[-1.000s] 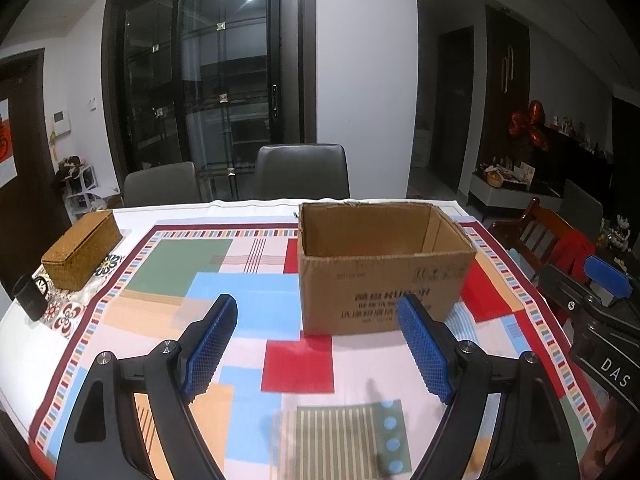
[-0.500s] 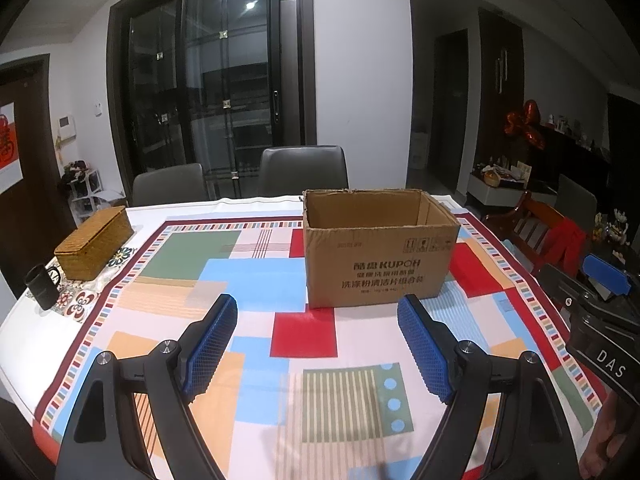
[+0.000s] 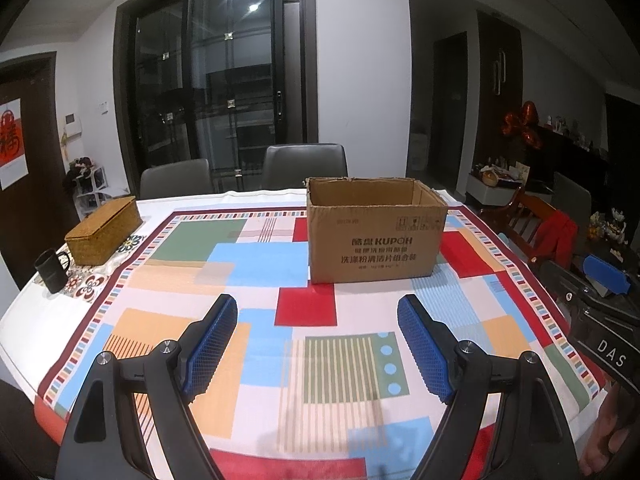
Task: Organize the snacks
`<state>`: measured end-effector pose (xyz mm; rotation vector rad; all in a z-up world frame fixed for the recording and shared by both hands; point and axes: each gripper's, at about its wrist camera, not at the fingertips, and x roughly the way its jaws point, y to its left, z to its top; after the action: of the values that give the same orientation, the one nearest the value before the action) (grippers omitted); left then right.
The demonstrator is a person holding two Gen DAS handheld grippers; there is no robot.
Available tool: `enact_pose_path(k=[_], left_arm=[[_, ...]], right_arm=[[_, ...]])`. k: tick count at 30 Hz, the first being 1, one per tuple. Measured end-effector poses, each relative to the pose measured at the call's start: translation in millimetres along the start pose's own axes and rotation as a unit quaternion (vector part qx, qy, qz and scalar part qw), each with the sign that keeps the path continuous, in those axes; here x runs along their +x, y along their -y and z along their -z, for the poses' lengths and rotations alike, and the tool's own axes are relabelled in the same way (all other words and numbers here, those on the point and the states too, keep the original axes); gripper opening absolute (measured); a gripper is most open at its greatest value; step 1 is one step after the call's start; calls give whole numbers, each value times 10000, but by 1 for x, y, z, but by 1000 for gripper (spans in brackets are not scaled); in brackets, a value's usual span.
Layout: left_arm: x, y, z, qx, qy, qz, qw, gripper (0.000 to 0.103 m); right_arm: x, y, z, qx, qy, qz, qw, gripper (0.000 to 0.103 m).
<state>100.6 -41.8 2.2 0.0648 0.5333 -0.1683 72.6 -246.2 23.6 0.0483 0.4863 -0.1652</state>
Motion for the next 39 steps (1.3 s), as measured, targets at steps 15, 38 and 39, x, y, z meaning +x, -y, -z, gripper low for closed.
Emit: enact_pose_path(k=[15, 38, 39], left_arm=[[-23, 4, 15, 76, -11, 15, 10000, 82], [-31, 6, 16, 31, 18, 16, 10000, 82], [-31, 6, 16, 29, 21, 14, 10000, 82]], right_arm=[[-31, 4, 20, 34, -15, 69, 10000, 74], [-37, 6, 22, 111, 3, 97, 9999, 74], [-37, 6, 21, 114, 2, 95, 9999, 74]])
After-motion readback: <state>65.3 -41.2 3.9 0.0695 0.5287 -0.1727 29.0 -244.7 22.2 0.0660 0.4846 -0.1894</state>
